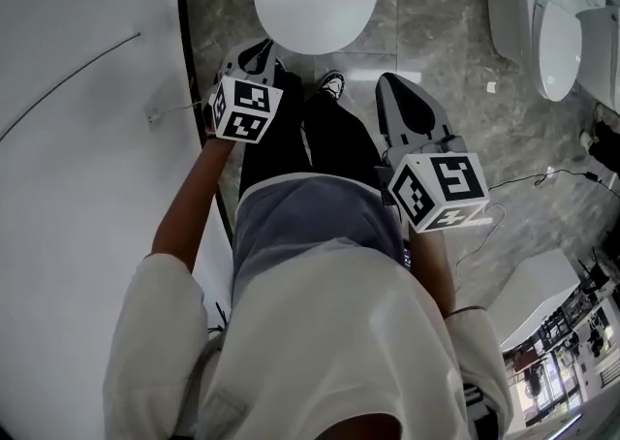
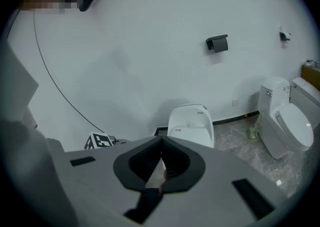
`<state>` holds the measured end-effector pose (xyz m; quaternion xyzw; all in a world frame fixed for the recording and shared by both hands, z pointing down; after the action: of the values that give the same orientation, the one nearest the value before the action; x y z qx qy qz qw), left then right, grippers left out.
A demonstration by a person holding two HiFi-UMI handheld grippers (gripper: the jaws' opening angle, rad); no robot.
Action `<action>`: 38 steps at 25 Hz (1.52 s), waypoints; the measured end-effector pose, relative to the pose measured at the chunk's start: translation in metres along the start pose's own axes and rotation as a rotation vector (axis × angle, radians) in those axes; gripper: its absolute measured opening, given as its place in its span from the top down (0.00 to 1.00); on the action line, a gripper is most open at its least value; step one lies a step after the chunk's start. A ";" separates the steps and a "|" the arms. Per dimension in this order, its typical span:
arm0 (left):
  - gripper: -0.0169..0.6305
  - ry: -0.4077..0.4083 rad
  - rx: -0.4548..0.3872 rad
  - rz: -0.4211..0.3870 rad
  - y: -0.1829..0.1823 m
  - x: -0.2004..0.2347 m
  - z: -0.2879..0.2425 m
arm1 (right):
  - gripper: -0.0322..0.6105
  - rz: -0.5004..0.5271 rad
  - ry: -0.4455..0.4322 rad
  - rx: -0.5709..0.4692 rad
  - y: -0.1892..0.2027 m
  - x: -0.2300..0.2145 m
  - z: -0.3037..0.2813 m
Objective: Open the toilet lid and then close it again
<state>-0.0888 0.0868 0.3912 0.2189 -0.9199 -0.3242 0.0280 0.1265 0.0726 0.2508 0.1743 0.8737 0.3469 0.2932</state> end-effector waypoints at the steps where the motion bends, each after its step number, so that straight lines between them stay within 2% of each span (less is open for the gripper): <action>1: 0.95 0.003 -0.015 0.021 -0.005 -0.002 0.010 | 0.93 0.002 0.000 -0.005 -0.002 0.002 0.003; 6: 0.95 0.023 -0.103 0.138 -0.041 -0.011 0.050 | 0.93 0.032 -0.009 -0.041 -0.021 0.009 0.019; 11: 0.95 0.035 -0.235 0.246 -0.079 -0.007 0.087 | 0.94 0.083 -0.013 -0.094 -0.039 0.018 0.033; 16: 0.96 0.041 -0.339 0.315 -0.105 -0.006 0.124 | 0.94 0.109 -0.006 -0.127 -0.048 0.022 0.049; 24: 0.96 0.020 -0.441 0.355 -0.121 -0.008 0.167 | 0.94 0.158 0.029 -0.182 -0.064 0.018 0.070; 29: 0.96 -0.048 -0.499 0.337 -0.127 -0.012 0.197 | 0.94 0.193 0.016 -0.205 -0.071 0.022 0.076; 33: 0.96 -0.047 -0.517 0.351 -0.126 -0.022 0.206 | 0.94 0.217 0.011 -0.204 -0.068 0.024 0.084; 38: 0.96 -0.029 -0.507 0.348 -0.121 -0.024 0.210 | 0.94 0.198 0.005 -0.198 -0.067 0.030 0.084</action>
<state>-0.0613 0.1356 0.1539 0.0395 -0.8336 -0.5368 0.1238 0.1495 0.0838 0.1425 0.2291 0.8145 0.4590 0.2709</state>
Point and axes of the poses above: the fingertips, and each gripper's own axes: z backward along the fingers, x to its left, y out of its underside, the point moved 5 cm from there along z, backward along the fingers
